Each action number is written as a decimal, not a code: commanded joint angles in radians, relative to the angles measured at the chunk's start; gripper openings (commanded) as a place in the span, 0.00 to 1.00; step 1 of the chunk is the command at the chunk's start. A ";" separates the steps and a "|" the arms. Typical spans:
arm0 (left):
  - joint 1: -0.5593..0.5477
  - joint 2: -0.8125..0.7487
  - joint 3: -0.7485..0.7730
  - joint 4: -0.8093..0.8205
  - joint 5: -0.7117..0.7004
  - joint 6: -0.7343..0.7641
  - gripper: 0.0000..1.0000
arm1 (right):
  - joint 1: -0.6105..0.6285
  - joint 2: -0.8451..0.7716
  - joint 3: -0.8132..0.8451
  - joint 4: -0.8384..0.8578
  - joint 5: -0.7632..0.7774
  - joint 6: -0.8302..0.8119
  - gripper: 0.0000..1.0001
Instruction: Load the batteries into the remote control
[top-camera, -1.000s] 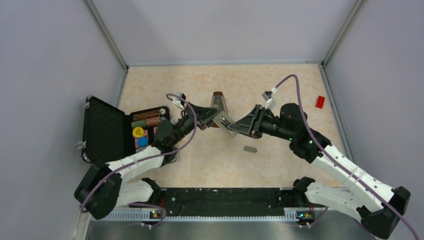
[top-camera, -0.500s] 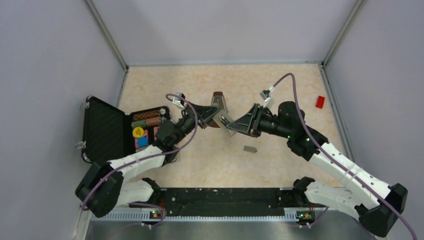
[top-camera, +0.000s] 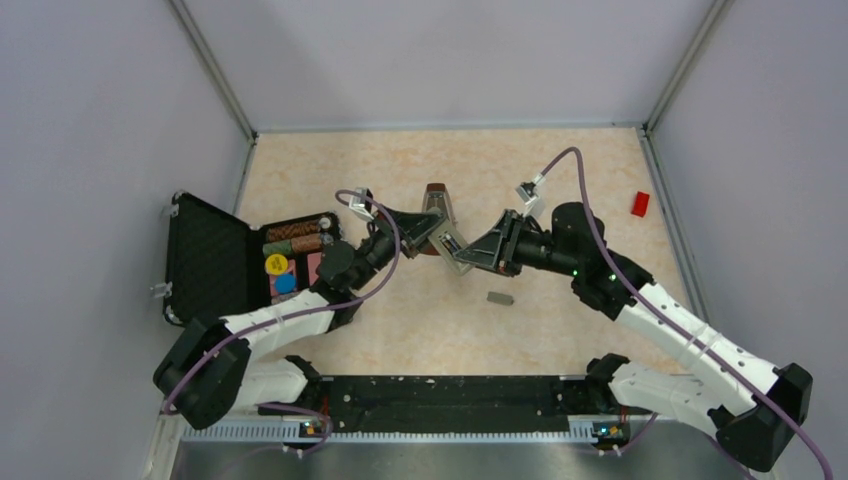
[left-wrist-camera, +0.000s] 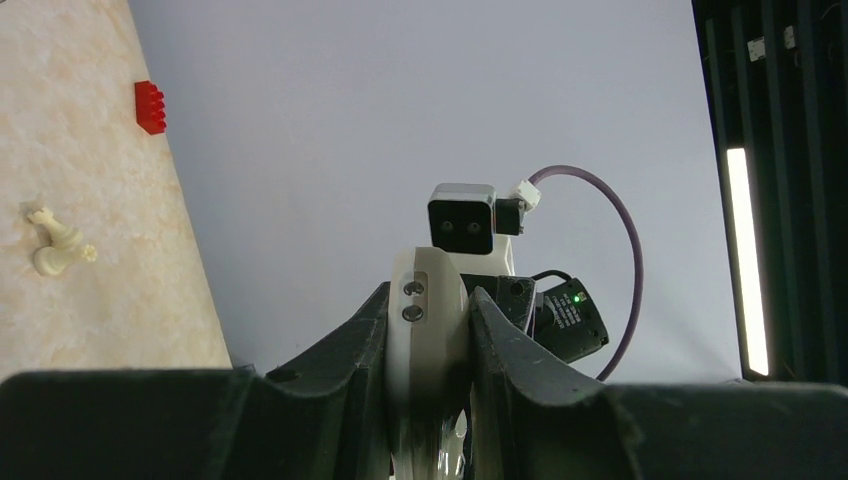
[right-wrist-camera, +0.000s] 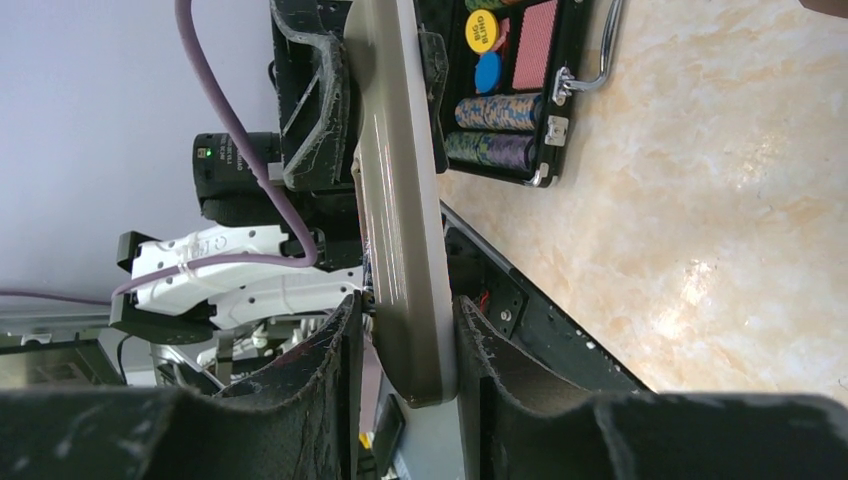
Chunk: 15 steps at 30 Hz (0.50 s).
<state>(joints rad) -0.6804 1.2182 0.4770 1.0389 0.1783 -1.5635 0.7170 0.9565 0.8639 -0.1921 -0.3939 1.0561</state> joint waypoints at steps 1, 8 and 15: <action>-0.070 -0.001 0.064 0.092 0.075 0.014 0.00 | 0.008 0.052 0.014 -0.055 0.015 -0.036 0.33; -0.092 0.001 0.065 0.096 0.067 0.029 0.00 | 0.007 0.082 0.012 -0.112 0.025 -0.028 0.34; -0.100 0.003 0.063 0.106 0.072 0.041 0.00 | 0.007 0.095 0.003 -0.142 0.022 -0.016 0.37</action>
<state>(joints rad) -0.7113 1.2373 0.4770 1.0138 0.1585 -1.5116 0.7170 0.9897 0.8661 -0.2707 -0.4267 1.0584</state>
